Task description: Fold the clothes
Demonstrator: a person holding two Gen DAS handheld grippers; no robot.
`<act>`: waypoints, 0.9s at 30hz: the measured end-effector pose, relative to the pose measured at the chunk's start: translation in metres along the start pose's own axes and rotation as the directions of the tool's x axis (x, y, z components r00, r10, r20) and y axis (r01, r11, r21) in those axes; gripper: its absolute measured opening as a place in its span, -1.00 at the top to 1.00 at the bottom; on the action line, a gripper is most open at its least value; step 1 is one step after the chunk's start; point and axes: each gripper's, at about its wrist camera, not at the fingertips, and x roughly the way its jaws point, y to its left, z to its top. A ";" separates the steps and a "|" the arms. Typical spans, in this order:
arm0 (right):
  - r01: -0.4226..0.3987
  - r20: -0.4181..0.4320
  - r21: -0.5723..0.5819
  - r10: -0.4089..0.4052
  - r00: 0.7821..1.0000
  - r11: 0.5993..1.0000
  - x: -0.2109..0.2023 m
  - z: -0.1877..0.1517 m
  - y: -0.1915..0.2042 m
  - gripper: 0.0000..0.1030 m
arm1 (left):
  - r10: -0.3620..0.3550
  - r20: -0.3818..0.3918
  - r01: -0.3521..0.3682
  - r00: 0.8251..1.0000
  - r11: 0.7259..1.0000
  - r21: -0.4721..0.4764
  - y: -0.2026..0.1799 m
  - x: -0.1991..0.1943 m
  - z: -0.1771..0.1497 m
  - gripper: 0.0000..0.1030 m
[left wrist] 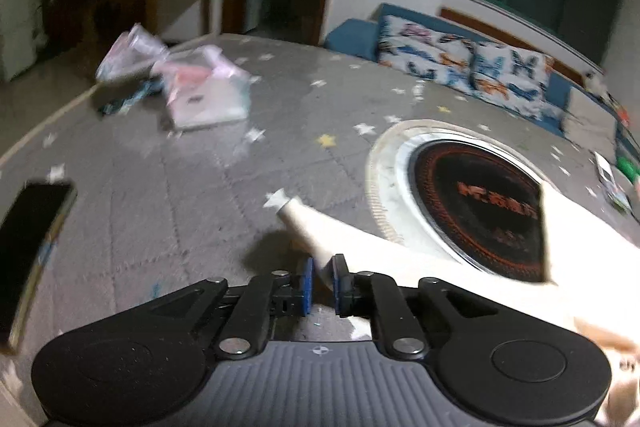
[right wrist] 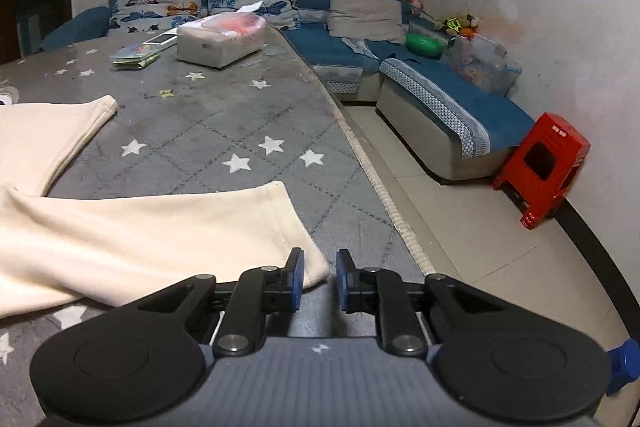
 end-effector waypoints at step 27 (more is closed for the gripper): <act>-0.389 0.069 -0.311 0.429 0.901 0.867 -0.083 0.022 0.114 0.32 | -0.488 -0.199 0.495 0.850 0.612 0.617 -0.206 -0.036 -0.083 0.65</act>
